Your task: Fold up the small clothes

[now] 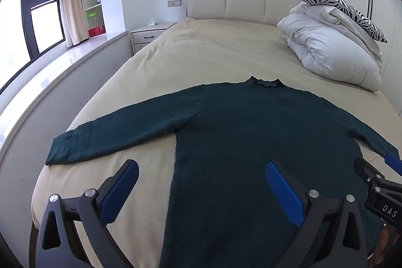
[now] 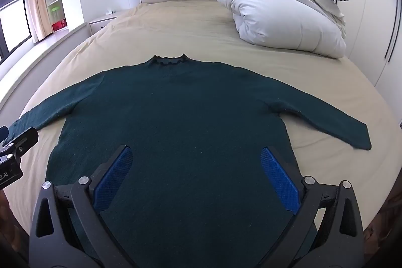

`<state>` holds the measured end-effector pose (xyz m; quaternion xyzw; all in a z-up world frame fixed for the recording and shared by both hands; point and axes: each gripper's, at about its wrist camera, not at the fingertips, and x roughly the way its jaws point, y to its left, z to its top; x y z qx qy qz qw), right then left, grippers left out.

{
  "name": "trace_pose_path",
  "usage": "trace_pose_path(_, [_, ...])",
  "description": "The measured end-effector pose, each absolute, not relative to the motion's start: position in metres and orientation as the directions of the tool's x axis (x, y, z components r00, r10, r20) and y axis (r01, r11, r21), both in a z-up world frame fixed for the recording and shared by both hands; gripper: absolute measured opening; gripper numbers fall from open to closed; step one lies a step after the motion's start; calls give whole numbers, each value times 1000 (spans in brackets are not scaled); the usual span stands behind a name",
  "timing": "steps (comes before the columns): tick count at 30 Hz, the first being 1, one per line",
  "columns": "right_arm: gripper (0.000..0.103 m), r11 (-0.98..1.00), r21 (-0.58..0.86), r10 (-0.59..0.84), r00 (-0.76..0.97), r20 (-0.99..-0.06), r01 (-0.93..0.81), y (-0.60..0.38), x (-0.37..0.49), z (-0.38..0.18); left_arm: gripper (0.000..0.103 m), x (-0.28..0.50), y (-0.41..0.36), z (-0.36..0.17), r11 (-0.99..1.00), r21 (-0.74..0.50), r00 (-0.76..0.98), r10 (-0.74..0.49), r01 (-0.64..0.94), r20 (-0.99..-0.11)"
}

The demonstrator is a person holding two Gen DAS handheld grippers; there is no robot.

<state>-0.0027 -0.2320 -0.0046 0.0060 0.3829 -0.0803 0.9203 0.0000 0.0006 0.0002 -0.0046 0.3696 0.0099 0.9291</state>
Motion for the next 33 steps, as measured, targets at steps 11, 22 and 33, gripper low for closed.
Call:
trace_pose_path(11, [103, 987, -48, -142, 694, -706, 154, -234, -1, -5, 103, -1, 1, 0, 1000, -1, 728, 16, -23, -685])
trace_pose_path(22, [103, 987, -45, -141, 693, -707, 154, -232, -1, -5, 103, -1, 5, 1, 1000, 2, 727, 19, -25, -687])
trace_pose_path(33, [103, 987, -44, -139, 693, -707, 153, -231, -1, -5, 103, -1, 5, 1, 1000, 2, 727, 19, -24, -687])
